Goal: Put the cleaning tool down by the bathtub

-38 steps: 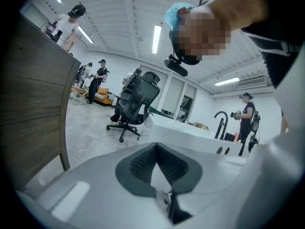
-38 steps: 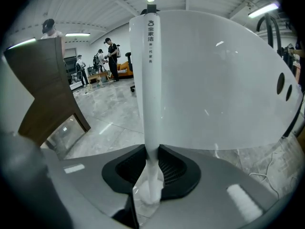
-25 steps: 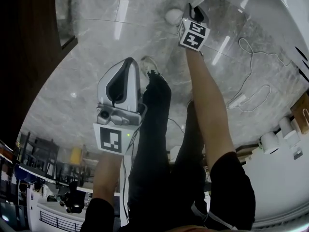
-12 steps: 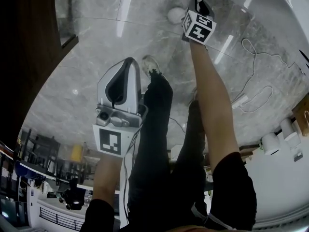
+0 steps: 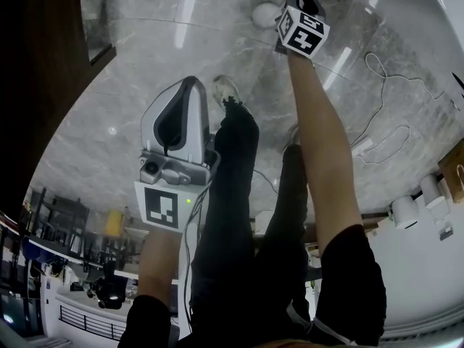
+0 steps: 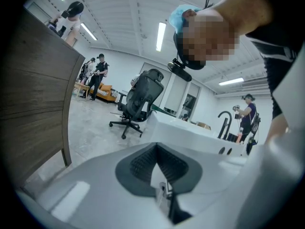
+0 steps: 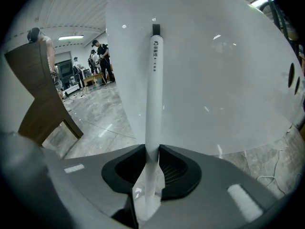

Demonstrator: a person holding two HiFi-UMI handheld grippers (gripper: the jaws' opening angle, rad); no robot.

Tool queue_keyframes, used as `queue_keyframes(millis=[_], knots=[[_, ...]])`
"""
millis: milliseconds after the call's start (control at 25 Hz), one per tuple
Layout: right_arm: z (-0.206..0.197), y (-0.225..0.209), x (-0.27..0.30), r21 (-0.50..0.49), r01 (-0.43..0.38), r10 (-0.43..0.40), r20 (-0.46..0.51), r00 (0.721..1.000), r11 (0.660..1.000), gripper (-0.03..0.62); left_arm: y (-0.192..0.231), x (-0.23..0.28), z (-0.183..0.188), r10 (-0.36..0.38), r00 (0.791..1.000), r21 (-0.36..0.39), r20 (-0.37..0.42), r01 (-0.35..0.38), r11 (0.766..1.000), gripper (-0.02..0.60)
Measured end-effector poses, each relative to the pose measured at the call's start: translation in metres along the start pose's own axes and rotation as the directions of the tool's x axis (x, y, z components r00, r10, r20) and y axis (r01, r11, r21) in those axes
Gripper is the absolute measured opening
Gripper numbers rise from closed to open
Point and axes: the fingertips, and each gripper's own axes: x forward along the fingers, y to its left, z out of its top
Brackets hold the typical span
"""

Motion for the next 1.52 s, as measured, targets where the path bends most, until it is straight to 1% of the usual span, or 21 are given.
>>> queue_keyframes(millis=[240,400,640,800,920,1080,1200,1360,1520], knots=[[0.000,0.000,-0.003,0.007,0.004,-0.004,-0.008,1.000,1.000,0.094,-0.002,-0.003,0.000,-0.003,1.000,-0.002,0.001,0.003,1.000,0.008],[-0.005,0.000,-0.007,0.012,0.001,-0.001,-0.010,1.000,1.000,0.097,-0.006,-0.009,-0.001,-0.009,1.000,-0.006,-0.014,0.009,1.000,0.008],[-0.005,0.001,-0.012,0.017,0.000,0.000,-0.011,1.000,1.000,0.117,-0.006,-0.016,0.001,-0.001,1.000,-0.010,-0.004,0.001,1.000,0.008],[-0.005,-0.001,-0.025,0.021,-0.003,0.003,-0.016,1.000,1.000,0.121,-0.012,-0.021,0.008,-0.005,1.000,-0.006,0.000,0.005,1.000,0.008],[-0.001,-0.003,-0.037,0.032,-0.010,0.011,-0.018,1.000,0.999,0.119,-0.017,-0.023,0.018,-0.003,1.000,-0.003,0.018,0.003,1.000,0.008],[0.001,0.002,-0.061,0.031,-0.035,0.036,-0.037,0.999,0.999,0.056,-0.025,-0.028,0.034,0.013,0.999,-0.003,0.047,-0.013,1.000,0.008],[0.005,0.004,-0.090,0.027,-0.051,0.053,-0.045,0.998,0.998,0.003,-0.040,-0.037,0.049,0.010,0.998,-0.001,0.065,-0.010,1.000,0.008],[0.009,0.003,-0.133,0.046,-0.090,0.092,-0.052,0.994,0.995,0.000,-0.066,-0.053,0.068,0.006,0.997,0.008,0.081,-0.006,1.000,0.008],[0.020,-0.006,-0.174,0.053,-0.118,0.121,-0.054,0.991,0.992,0.000,-0.095,-0.063,0.087,0.012,0.995,0.006,0.098,-0.012,1.000,0.008]])
